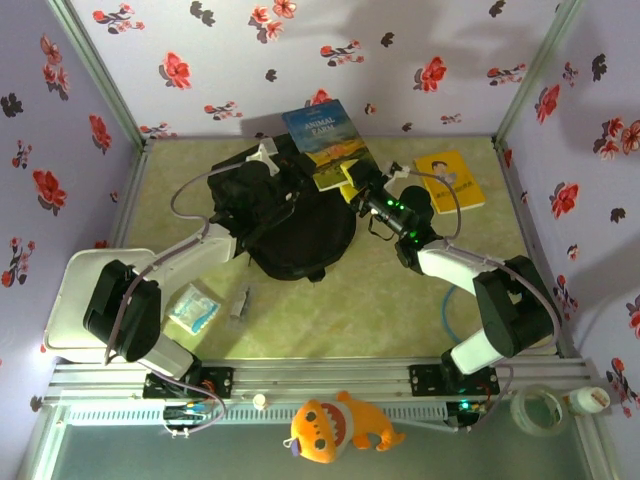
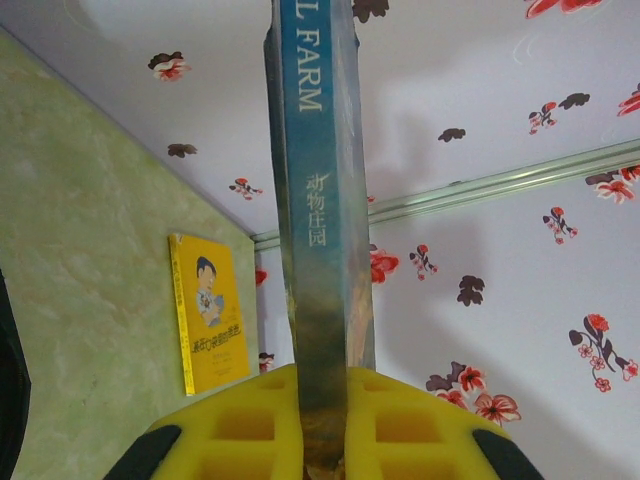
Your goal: Pack the student bag
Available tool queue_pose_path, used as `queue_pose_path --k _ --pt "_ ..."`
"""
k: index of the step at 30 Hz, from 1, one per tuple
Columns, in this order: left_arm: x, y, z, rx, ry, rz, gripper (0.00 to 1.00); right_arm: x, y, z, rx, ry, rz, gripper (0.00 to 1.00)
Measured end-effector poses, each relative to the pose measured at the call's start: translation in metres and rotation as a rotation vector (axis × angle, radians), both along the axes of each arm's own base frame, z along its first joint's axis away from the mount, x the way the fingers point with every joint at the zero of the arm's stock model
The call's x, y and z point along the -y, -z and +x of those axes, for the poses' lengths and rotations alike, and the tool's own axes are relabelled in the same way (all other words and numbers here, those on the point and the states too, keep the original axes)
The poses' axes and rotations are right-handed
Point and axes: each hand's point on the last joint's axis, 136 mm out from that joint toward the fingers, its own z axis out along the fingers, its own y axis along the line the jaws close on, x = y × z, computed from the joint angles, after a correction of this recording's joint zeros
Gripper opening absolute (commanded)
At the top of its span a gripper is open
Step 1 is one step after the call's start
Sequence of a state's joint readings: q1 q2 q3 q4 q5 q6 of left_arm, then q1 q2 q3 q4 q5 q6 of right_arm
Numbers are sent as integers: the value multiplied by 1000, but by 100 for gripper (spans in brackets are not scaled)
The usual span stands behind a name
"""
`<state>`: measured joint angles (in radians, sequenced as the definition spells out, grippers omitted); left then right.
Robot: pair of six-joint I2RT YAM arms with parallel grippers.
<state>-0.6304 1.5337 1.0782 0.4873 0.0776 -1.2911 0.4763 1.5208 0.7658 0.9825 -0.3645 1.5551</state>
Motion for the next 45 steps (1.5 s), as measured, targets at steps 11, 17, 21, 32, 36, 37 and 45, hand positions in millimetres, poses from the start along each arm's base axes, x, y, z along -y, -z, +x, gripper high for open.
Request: queue_pose_path --k 11,17,21,32,36,37,45 --pt "0 7 0 -14 0 26 41 8 1 -1 11 52 -79 18" --pt "-11 24 -16 -33 29 238 72 32 -1 -13 20 115 -225 16" --pt "-22 19 -30 3 62 414 90 61 -1 -21 22 179 -337 14" --pt "-37 48 -51 67 268 907 100 124 20 -41 -48 314 -584 4" --pt "-33 83 -58 36 389 1051 99 132 35 -45 -100 315 -634 0" --pt "-31 93 -60 24 424 1083 98 133 39 -46 -116 311 -647 0" --pt "0 153 -78 -23 650 1237 83 145 59 -51 -199 322 -703 0"
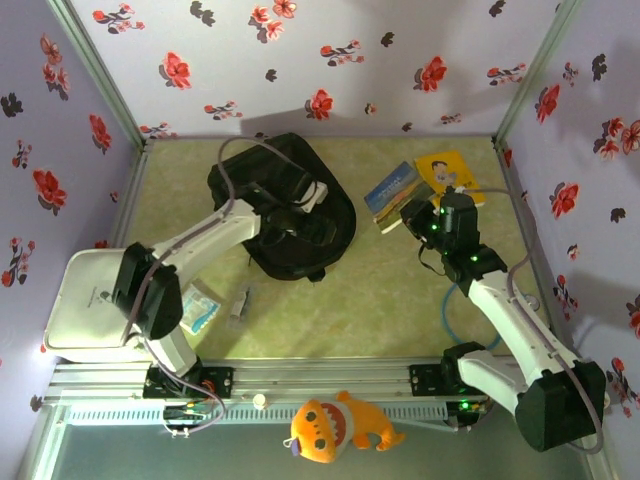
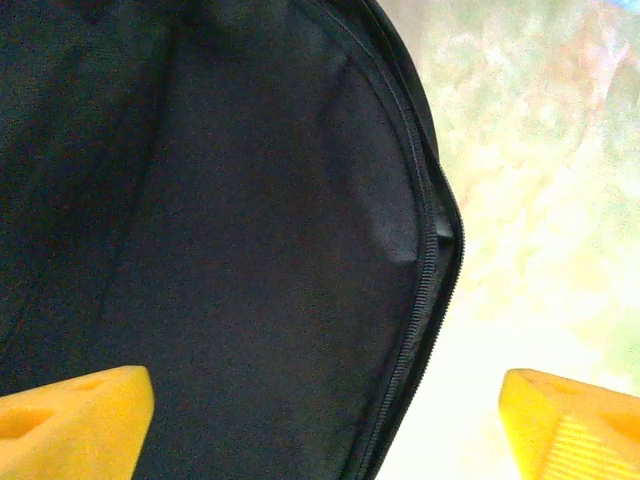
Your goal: Pack the student bag
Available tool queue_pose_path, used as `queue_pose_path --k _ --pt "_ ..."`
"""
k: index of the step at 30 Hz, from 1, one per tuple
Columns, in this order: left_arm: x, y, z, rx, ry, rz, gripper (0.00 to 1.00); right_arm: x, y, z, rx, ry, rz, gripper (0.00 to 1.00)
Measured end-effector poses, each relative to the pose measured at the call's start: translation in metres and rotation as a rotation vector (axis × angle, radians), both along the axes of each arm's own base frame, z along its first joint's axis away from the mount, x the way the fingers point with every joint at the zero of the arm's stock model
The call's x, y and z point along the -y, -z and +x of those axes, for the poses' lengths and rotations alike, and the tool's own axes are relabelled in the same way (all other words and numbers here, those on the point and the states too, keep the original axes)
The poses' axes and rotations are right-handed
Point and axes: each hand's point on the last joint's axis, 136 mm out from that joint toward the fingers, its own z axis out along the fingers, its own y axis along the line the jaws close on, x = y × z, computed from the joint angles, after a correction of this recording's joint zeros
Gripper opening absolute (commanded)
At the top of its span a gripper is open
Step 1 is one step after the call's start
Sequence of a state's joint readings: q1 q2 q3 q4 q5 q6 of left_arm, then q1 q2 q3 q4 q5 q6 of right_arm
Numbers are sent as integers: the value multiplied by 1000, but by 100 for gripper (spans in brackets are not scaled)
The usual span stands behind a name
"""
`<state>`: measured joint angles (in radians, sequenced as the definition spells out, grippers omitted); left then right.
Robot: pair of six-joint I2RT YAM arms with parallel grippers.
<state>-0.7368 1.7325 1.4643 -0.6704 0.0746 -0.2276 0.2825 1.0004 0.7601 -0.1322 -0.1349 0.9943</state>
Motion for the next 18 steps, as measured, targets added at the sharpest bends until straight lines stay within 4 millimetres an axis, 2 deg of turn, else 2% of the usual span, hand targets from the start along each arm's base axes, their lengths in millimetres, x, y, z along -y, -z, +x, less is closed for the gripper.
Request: queue_pose_path --k 6,10,18 --pt "29 23 5 -55 43 20 69 4 5 -1 -22 12 -7 0" --pt "47 34 6 -115 54 -13 64 6 6 -1 -26 16 -8 0" --pt "63 51 7 -181 52 -32 52 7 6 -1 -26 20 -7 0"
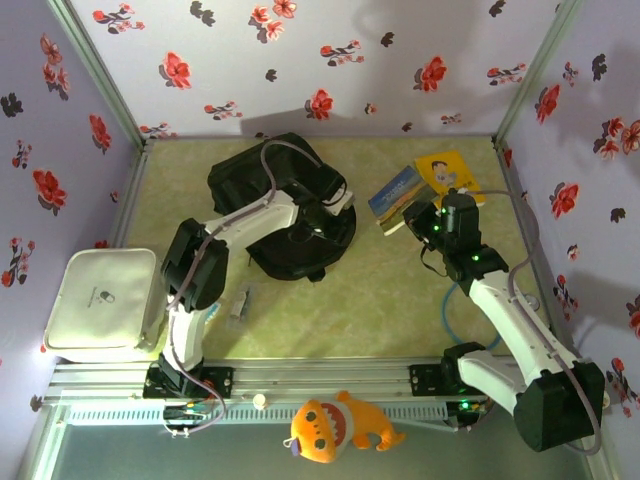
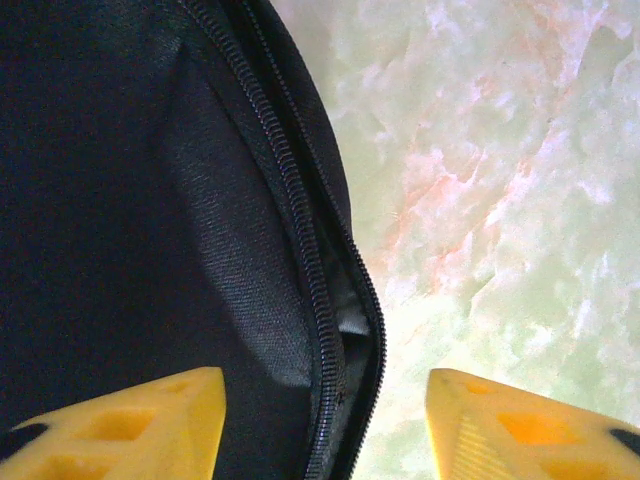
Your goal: Pack the student bag
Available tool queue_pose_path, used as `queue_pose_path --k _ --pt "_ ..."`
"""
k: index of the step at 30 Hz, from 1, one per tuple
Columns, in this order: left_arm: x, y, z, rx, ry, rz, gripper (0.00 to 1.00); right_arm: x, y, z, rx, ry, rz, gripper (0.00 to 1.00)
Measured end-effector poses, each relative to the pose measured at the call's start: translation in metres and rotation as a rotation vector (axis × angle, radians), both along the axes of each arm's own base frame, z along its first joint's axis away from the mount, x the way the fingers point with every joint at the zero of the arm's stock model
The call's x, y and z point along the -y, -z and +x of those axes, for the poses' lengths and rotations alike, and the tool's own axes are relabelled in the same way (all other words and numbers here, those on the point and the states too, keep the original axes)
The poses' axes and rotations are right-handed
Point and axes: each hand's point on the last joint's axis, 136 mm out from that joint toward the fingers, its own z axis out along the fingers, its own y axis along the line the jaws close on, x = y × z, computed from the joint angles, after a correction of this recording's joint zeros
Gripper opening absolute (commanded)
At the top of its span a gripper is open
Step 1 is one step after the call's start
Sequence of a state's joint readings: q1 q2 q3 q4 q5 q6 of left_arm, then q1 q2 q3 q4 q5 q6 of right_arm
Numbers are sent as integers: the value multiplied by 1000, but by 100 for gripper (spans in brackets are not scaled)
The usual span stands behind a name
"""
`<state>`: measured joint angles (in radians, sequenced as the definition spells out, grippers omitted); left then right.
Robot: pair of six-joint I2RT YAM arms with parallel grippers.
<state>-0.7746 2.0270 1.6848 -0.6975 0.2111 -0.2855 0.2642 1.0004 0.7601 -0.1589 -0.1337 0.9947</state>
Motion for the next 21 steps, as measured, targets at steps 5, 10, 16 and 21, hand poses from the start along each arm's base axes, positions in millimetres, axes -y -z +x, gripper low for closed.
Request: queue_pose_path --k 5,10,16,21 --pt "1 10 1 -17 -10 12 45 1 0 1 1 4 1 0" --pt "0 18 3 -23 -19 30 44 1 0 1 -1 3 5 0" --pt "2 28 6 -37 -20 50 44 0 3 1 -11 1 9 0" --pt "0 29 7 -36 -25 66 38 -2 3 2 -9 -5 15 0"
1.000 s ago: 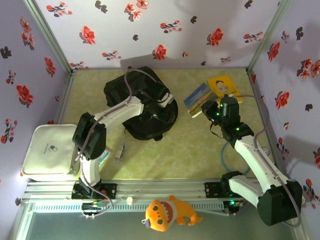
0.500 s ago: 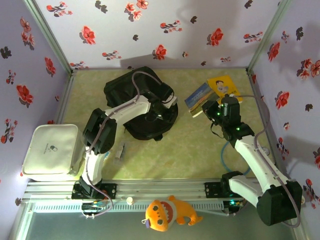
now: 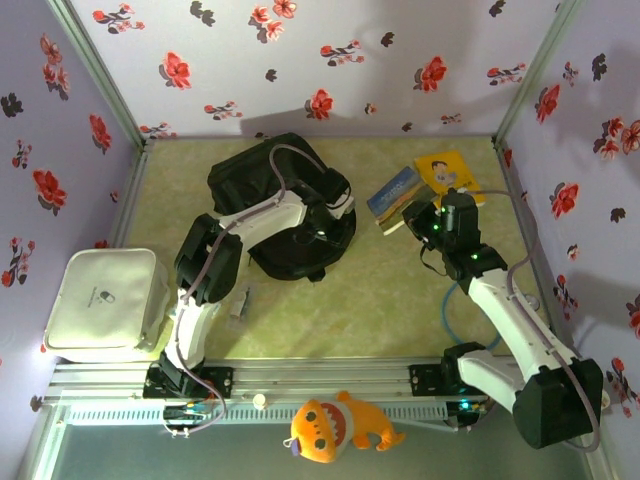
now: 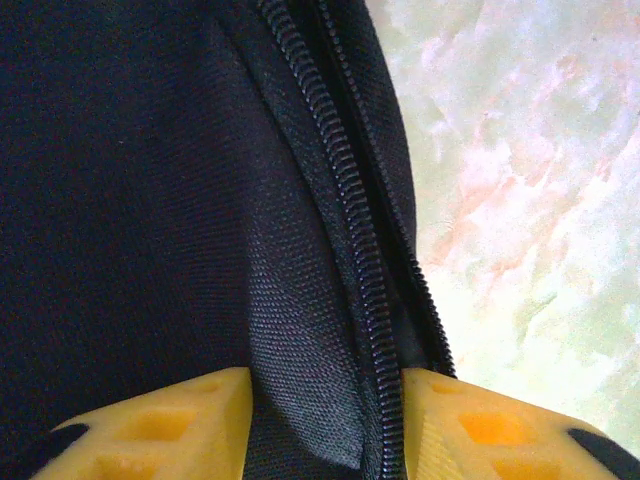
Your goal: Pack the student bag
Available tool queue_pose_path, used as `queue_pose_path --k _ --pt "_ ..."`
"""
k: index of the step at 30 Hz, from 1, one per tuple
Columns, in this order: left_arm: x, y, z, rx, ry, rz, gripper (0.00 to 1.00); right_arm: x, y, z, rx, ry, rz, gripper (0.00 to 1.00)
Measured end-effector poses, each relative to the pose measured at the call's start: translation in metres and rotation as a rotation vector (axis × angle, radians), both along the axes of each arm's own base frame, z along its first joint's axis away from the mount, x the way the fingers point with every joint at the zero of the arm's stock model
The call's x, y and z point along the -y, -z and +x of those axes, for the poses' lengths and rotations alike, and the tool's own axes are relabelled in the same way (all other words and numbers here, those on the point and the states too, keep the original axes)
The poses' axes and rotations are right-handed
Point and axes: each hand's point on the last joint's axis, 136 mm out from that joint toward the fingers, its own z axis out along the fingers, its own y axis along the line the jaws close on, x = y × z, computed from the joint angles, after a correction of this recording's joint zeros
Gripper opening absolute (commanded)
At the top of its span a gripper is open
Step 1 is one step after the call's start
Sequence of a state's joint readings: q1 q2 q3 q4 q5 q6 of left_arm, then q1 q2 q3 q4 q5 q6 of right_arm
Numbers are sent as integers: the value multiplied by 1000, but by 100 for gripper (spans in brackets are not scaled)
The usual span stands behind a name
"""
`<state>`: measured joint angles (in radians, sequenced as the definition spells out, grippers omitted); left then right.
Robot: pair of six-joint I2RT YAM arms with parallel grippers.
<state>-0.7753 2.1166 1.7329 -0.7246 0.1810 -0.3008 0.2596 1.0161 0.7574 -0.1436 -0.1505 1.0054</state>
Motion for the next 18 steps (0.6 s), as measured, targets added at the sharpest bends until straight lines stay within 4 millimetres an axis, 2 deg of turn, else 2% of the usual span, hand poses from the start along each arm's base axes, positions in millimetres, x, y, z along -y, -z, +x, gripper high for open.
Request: queue_pose_path --k 3,8,14,18 --pt "0 -1 2 11 -3 10 33 -1 -1 0 4 -3 3 0" --pt "-2 -1 4 26 -1 26 18 -1 -1 1 8 -3 4 0" --pt "-4 -1 6 41 1 36 9 0 -2 0 10 -2 2 0" --pt "-6 -13 9 67 -5 28 6 5 -7 -5 26 9 -11 0"
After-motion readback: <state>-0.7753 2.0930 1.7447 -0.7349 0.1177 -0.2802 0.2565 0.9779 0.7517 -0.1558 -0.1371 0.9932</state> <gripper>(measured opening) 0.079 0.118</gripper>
